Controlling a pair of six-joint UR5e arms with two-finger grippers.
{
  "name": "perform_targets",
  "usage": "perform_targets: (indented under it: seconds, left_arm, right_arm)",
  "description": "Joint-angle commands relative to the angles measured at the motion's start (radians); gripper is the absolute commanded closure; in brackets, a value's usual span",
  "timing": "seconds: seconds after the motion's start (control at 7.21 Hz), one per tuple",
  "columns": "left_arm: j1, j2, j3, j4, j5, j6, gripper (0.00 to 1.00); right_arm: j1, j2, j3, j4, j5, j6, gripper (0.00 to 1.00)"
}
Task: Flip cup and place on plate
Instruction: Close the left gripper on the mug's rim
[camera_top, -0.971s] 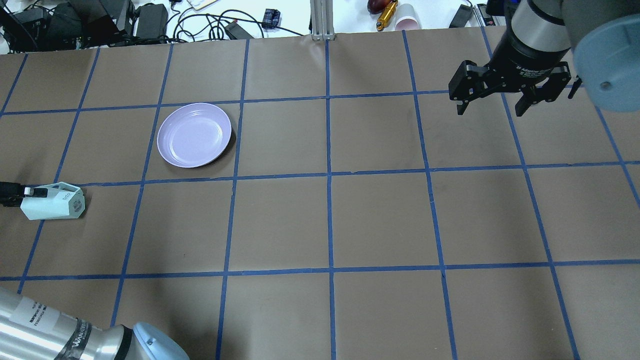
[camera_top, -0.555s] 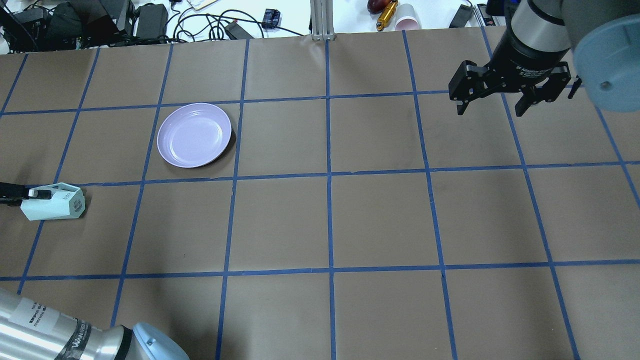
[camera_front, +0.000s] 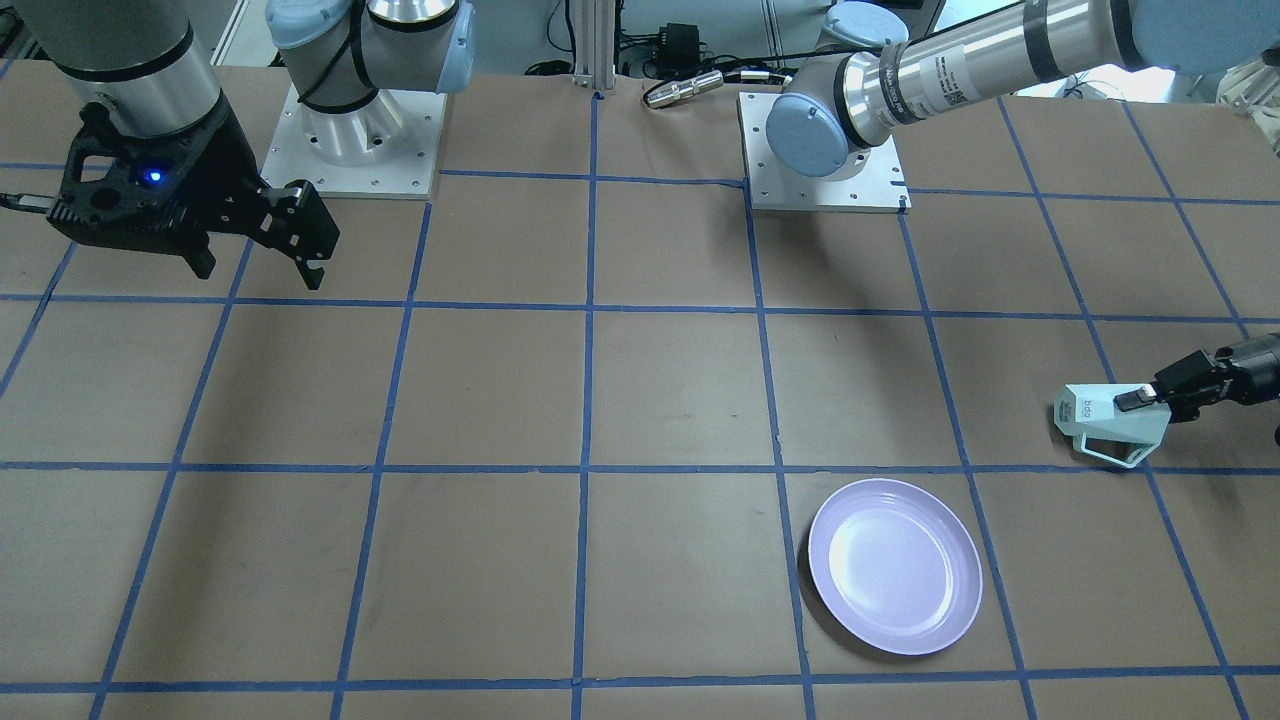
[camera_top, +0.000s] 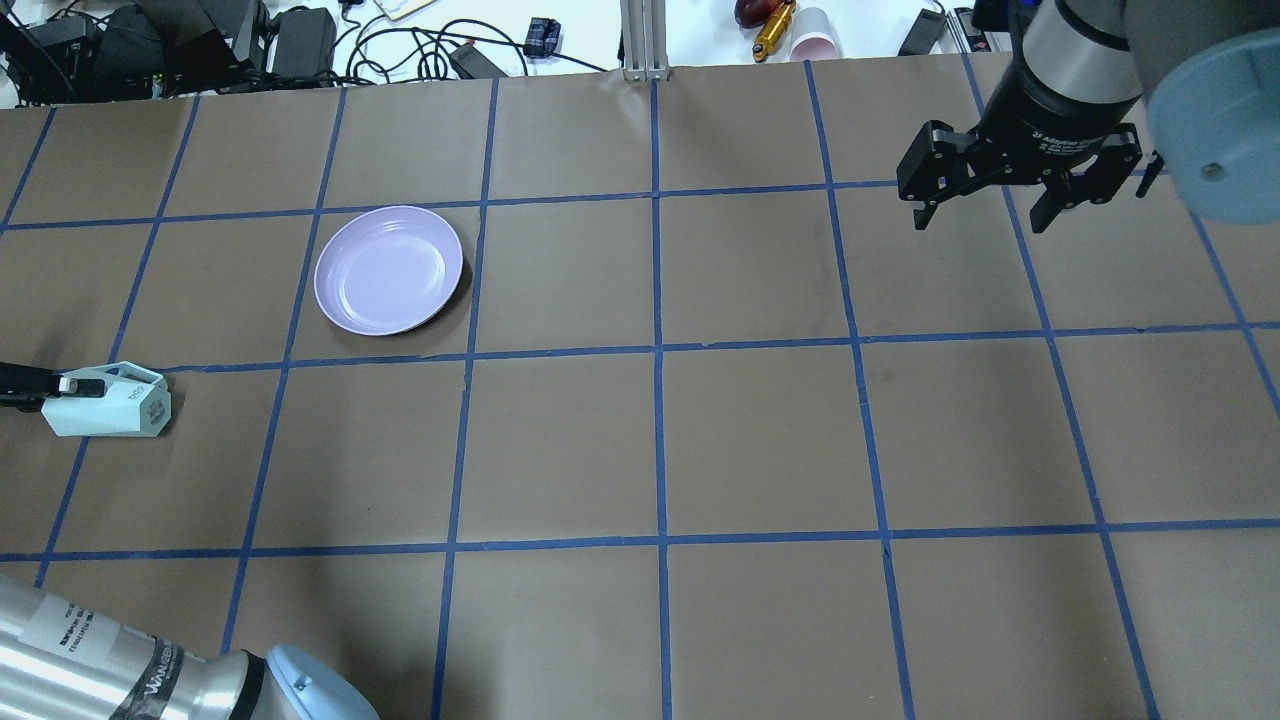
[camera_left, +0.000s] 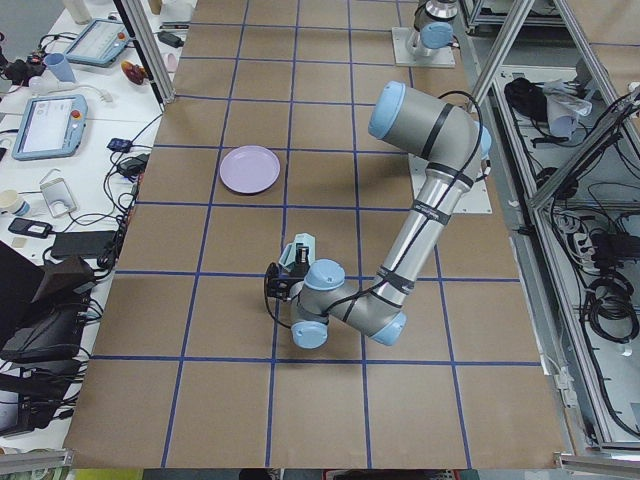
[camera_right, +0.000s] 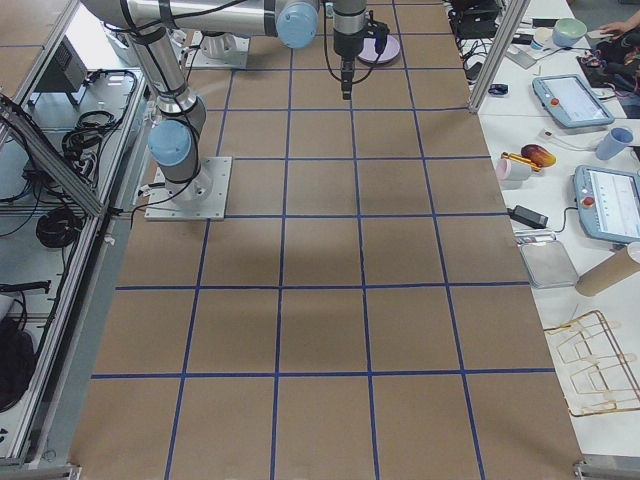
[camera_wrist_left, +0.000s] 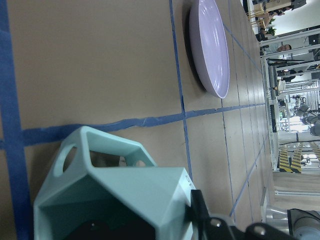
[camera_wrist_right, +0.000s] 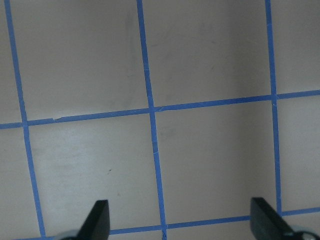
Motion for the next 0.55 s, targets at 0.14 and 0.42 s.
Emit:
perform_targets:
  seconds: [0.14,0.42]
  left_arm:
    - [-0.006,0.007,0.000,-0.015,-0.012,-0.003,1.00]
    - [-0.006,0.011,-0.001,-0.018,-0.025,-0.004,1.00]
  right_arm:
    - [0.000,0.000,0.000,0.000,-0.001,0.000,0.00]
    - [0.000,0.000,0.000,0.000,-0.001,0.000,0.00]
